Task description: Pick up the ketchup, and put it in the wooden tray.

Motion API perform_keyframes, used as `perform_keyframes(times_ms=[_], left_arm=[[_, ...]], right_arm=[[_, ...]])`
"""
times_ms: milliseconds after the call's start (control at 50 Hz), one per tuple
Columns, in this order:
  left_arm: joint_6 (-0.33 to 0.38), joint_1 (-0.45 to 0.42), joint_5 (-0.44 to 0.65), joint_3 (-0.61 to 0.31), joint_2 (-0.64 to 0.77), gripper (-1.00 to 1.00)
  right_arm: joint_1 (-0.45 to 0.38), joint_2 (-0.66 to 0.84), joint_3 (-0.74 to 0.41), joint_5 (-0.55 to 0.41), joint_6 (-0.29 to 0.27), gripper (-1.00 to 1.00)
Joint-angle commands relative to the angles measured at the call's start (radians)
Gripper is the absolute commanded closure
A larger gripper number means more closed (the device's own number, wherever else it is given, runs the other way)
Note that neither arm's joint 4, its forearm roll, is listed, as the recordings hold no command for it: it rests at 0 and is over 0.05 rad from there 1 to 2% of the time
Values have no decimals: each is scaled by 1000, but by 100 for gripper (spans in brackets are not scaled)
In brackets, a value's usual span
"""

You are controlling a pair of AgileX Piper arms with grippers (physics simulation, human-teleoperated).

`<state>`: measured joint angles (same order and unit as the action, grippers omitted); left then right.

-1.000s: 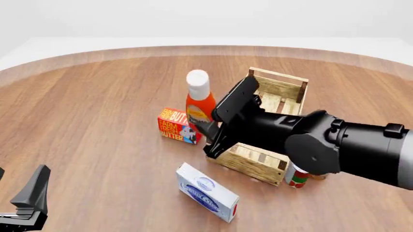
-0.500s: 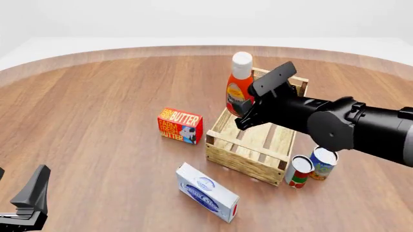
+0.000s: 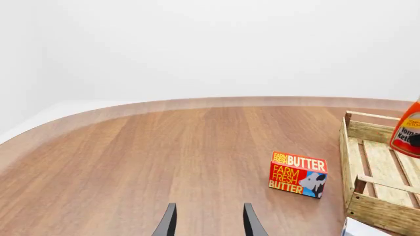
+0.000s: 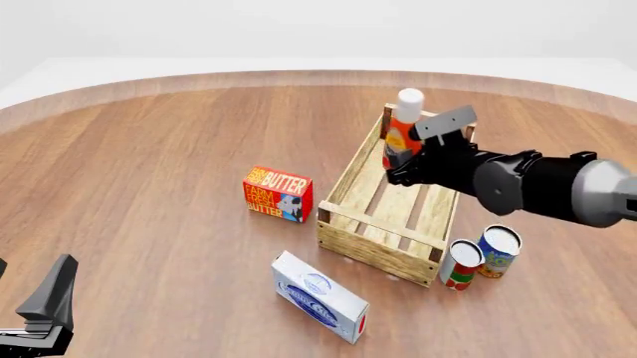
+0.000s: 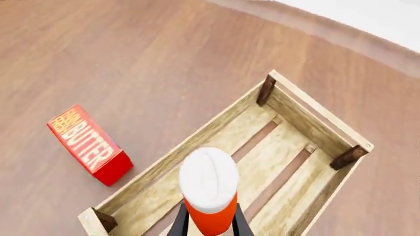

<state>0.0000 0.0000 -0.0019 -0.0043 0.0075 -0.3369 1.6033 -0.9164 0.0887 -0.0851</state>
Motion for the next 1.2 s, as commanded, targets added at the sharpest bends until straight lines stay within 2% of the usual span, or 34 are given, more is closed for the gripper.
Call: perform_keyframes(times_ms=[20, 180, 240, 460, 640, 1200], left_arm=[[0, 0, 0, 0, 0, -100], [0, 0, 0, 0, 0, -100], [0, 0, 0, 0, 0, -100], [0, 0, 0, 0, 0, -100], [0, 0, 0, 0, 0, -100], [0, 0, 0, 0, 0, -100]], right_arm=[[59, 89, -28, 38, 57, 100], [83, 171, -48, 69, 71, 100], [82, 191, -49, 86, 98, 100], [86, 257, -72, 108, 101, 100], [76, 340, -118, 121, 131, 100], [84, 409, -139, 146, 126, 100]])
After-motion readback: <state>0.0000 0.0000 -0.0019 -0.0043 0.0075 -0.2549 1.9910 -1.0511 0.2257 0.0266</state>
